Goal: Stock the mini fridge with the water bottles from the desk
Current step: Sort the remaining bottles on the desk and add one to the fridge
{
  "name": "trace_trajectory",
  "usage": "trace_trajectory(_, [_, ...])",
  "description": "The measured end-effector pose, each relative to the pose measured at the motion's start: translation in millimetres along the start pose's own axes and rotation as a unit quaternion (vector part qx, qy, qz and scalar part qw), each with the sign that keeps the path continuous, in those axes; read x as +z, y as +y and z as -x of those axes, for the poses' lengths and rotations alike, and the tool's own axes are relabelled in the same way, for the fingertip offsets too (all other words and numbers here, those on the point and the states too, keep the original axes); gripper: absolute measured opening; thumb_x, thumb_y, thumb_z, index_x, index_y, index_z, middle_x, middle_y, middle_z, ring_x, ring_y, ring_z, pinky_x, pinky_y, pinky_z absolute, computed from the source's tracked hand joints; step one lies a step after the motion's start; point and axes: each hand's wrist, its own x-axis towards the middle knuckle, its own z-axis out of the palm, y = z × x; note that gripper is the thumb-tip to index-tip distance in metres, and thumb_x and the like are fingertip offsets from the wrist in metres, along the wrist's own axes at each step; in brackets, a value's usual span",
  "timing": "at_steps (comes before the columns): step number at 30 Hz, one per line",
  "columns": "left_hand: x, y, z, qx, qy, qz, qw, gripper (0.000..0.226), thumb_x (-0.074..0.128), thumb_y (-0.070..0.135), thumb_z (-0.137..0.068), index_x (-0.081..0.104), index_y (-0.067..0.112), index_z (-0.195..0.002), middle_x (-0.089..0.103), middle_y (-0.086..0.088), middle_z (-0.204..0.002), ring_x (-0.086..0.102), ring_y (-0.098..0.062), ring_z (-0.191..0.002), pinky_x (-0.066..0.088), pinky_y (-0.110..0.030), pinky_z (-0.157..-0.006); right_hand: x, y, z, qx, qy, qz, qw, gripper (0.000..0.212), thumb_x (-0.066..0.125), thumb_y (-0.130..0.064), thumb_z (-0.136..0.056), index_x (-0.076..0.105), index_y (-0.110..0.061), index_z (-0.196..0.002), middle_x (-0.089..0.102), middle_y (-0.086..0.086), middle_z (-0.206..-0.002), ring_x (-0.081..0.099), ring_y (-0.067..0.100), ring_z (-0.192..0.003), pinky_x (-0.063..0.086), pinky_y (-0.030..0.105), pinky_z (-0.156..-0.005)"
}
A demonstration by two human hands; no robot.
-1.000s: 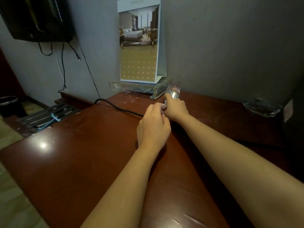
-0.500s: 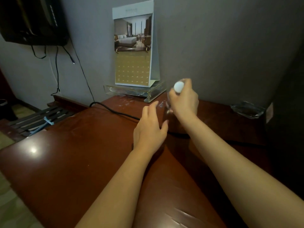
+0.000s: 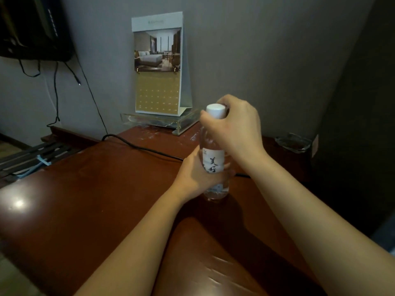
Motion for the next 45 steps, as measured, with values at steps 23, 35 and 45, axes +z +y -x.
trace_trajectory(23, [12.8, 31.5, 33.3, -0.089, -0.032, -0.026, 0.995, 0.051, 0.077, 0.044, -0.043, 0.062, 0.029, -0.089, 0.069, 0.011, -0.090, 0.066, -0.008, -0.089, 0.054, -0.032, -0.080, -31.2, -7.2, 31.7, 0.068, -0.024, 0.003, 0.997, 0.030, 0.058, -0.037, -0.082, 0.052, -0.009, -0.092, 0.065, 0.017, -0.091, 0.059, 0.039, -0.086, 0.045, 0.040, -0.066])
trace_trajectory(35, [28.1, 76.5, 114.5, -0.087, -0.042, -0.085, 0.992, 0.042, 0.077, 0.040, -0.057, 0.058, 0.033, -0.094, 0.067, 0.014, -0.093, 0.063, -0.005, -0.091, 0.053, -0.026, -0.079, -83.7, -35.2, 97.4, 0.072, -0.022, -0.012, 0.997, 0.025, 0.057, -0.037, -0.083, 0.050, -0.014, -0.088, 0.065, 0.009, -0.087, 0.062, 0.030, -0.082, 0.052, 0.040, -0.068])
trace_trajectory(45, [74.4, 118.1, 194.3, -0.071, -0.037, -0.158, 0.984, 0.057, 0.074, 0.051, -0.058, 0.052, 0.035, -0.108, 0.067, 0.011, -0.098, 0.065, -0.009, -0.091, 0.055, -0.039, -0.082, -170.5, -30.7, 170.8, 0.049, -0.031, -0.072, 0.996, 0.031, 0.066, -0.043, -0.082, 0.058, -0.015, -0.093, 0.065, -0.002, -0.082, 0.061, 0.012, -0.075, 0.047, 0.025, -0.061])
